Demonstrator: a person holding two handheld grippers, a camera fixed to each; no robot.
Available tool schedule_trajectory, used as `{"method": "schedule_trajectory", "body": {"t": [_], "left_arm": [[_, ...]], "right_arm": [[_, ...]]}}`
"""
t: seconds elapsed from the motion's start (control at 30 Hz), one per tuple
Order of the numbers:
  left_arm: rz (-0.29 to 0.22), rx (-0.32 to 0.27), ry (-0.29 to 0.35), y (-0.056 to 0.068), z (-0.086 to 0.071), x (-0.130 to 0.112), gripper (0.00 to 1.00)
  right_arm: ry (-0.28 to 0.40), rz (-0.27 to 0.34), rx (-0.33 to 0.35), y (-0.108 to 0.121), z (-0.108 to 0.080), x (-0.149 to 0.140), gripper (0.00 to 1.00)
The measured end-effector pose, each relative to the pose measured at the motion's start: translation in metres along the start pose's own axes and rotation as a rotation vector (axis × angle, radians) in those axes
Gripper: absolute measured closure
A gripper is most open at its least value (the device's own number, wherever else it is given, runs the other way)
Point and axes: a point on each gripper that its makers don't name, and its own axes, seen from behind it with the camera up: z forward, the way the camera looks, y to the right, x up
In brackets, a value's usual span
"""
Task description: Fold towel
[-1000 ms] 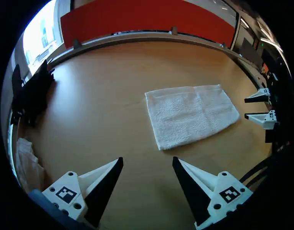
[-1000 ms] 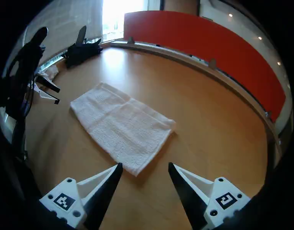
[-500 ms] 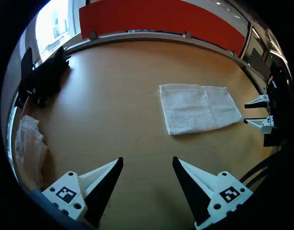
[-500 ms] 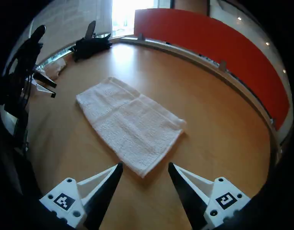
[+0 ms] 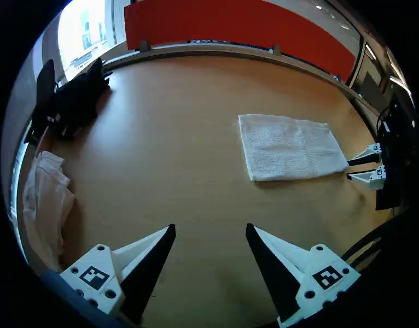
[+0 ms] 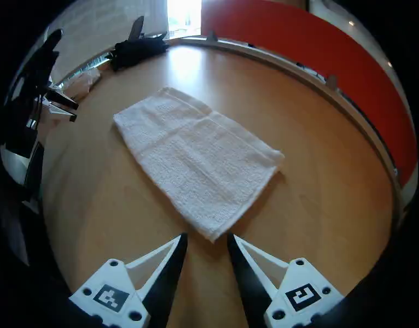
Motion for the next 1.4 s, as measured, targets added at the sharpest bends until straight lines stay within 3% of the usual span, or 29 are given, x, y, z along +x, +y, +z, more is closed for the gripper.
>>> {"method": "schedule_trajectory", "body": {"t": [0.17,0.37,0.77,1.4], "left_arm": [[-0.006,0.004,-0.003,-0.003,-0.001,-0.002,0.05],[-0.008,0.002,-0.002,-0.004,-0.002,-0.002,0.04],[-0.014,0.002,-0.002,-0.008,-0.001,0.0,0.05],[-0.007,-0.004,0.017,-0.006,-0.005,0.009,0.05]], "right_arm": [[-0.002,-0.001,-0.002,0.002,0.003,0.001,0.6],[0.003,0.003,-0.005,0.005,0.005,0.002,0.93],[0.045,0.004,-0.034,0.012,-0.009,0.02,0.96],[0.158,-0.138,-0.182,0.054,-0.088,0.08,0.96]]}}
